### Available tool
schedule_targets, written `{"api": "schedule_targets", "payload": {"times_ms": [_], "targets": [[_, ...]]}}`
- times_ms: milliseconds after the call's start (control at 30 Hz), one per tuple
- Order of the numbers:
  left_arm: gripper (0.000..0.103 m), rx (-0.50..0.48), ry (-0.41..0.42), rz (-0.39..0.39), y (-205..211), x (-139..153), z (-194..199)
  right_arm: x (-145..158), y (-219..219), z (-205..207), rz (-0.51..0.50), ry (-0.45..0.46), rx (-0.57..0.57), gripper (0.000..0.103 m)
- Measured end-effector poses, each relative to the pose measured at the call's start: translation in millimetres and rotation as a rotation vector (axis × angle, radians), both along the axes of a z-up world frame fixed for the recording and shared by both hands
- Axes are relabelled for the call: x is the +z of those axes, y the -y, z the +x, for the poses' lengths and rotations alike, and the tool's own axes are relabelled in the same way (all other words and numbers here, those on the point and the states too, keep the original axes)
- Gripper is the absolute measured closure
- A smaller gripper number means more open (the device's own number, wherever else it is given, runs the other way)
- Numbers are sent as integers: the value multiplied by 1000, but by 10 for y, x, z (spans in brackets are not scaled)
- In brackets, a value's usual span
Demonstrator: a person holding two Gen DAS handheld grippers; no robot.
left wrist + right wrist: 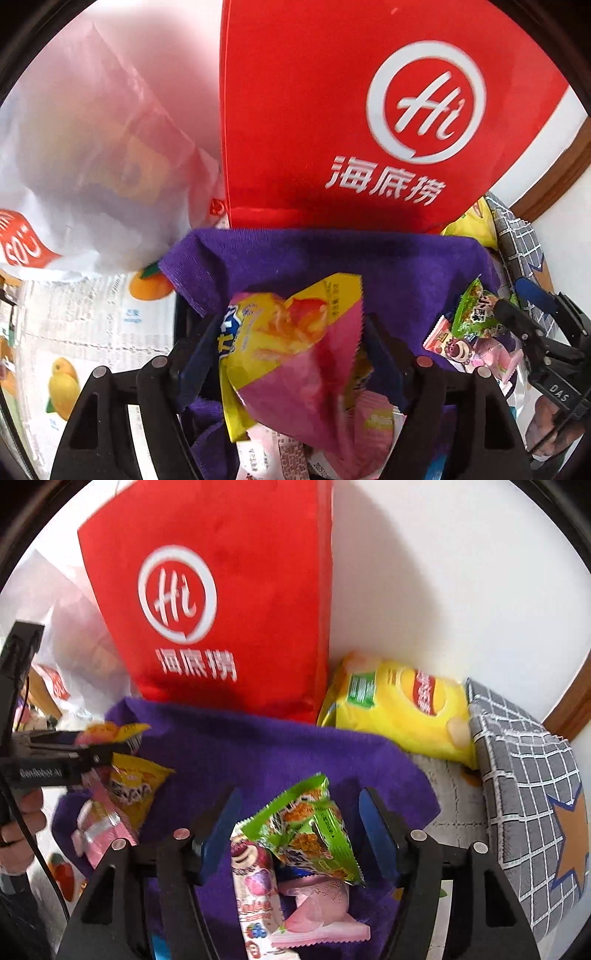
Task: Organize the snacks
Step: 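Lower and release the green bag with the right tool while the left releases the chip bag, then grasp the red snack packet with the left tool while the right moves toward the white packet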
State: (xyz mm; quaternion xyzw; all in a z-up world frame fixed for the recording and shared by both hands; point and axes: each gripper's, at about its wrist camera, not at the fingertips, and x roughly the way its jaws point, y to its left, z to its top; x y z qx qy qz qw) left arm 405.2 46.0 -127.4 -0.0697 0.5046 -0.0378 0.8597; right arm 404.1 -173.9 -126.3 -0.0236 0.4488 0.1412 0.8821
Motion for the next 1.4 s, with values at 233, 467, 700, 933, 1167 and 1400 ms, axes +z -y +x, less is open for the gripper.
{"api": "schedule_targets", "payload": {"times_ms": [233, 467, 700, 933, 1167, 1400], "targets": [[27, -24, 92, 23, 37, 350, -203, 325, -16, -267, -6, 77, -10, 37], [27, -12, 162, 43, -8, 574, -541, 278, 322, -739, -45, 78, -85, 53], [27, 3, 108, 31, -43, 412, -906, -11, 783, -1175, 9, 5, -179, 66], [27, 48, 94, 20, -53, 241, -1359, -317, 816, -1494, -1, -36, -162, 68], [27, 26, 24, 39, 10, -112, -1612, -455, 691, -1616, 31, -38, -111, 77], [27, 22, -36, -3, 37, -376, -1628, -451, 496, -1640, 34, -35, -54, 86]]}}
